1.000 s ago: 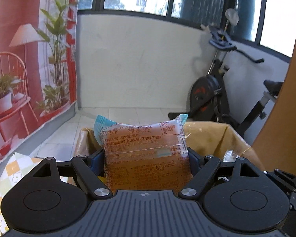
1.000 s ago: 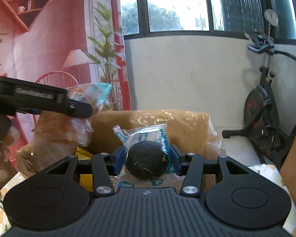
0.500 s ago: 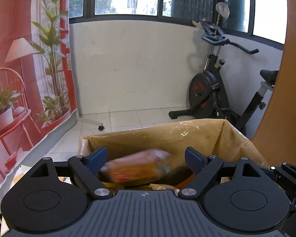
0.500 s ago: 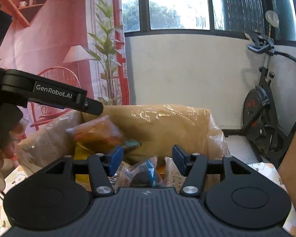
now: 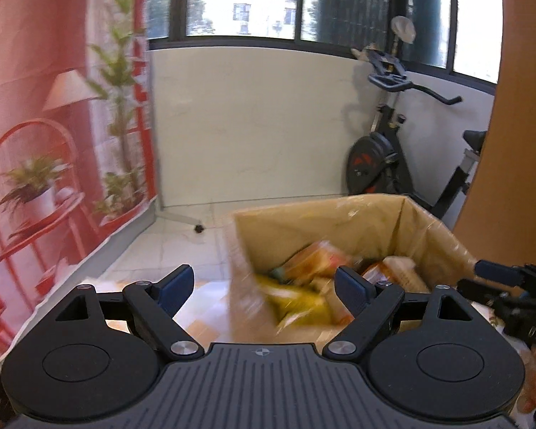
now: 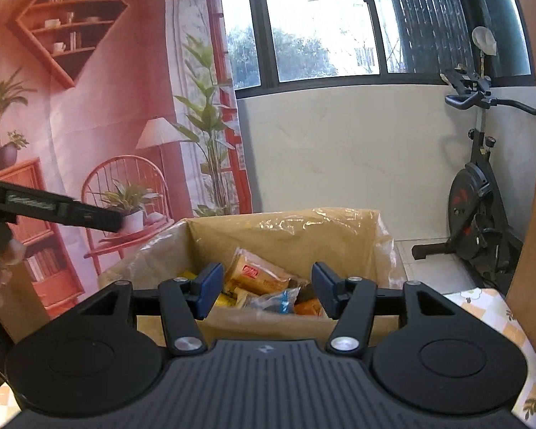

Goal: Organize snacks
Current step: 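Carry bread bag and black snack over the box and release both inside, then move both tools back toward the yellow candy and clear wrapper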

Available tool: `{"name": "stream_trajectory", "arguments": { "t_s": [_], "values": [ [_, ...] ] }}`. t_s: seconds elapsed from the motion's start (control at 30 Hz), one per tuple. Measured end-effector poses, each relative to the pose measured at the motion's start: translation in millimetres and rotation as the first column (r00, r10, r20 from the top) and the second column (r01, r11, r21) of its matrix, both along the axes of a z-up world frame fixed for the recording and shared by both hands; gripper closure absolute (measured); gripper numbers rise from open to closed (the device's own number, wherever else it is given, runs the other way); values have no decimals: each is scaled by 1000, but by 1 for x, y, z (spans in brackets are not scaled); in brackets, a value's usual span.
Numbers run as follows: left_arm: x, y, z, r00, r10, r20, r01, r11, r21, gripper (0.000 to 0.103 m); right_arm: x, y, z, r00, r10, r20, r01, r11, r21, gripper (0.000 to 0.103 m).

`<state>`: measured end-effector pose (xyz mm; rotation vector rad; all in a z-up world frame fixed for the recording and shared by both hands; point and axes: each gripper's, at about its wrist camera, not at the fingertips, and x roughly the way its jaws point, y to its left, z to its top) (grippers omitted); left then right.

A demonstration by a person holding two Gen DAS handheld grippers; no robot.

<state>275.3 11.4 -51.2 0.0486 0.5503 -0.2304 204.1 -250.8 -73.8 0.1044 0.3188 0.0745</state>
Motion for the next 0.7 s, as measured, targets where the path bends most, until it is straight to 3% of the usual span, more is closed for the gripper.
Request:
{"name": "stream_trajectory", "arguments": {
  "t_s": [0.27,0.57,0.7],
  "values": [
    [-65,27,-40,999,53,-11,-53,998,-22,15,-36,1,-19,999,20,-42,-19,1000,17,44],
    [-84,32,-110,982,70,-176,-93,988,-125,17,-57,5,-72,984,30,-176,-27,999,20,44],
    [-96,23,-138,965,36,-261,-66,992,-107,17,-67,7,-96,973,39,-229,-36,999,20,44]
  ]
}}
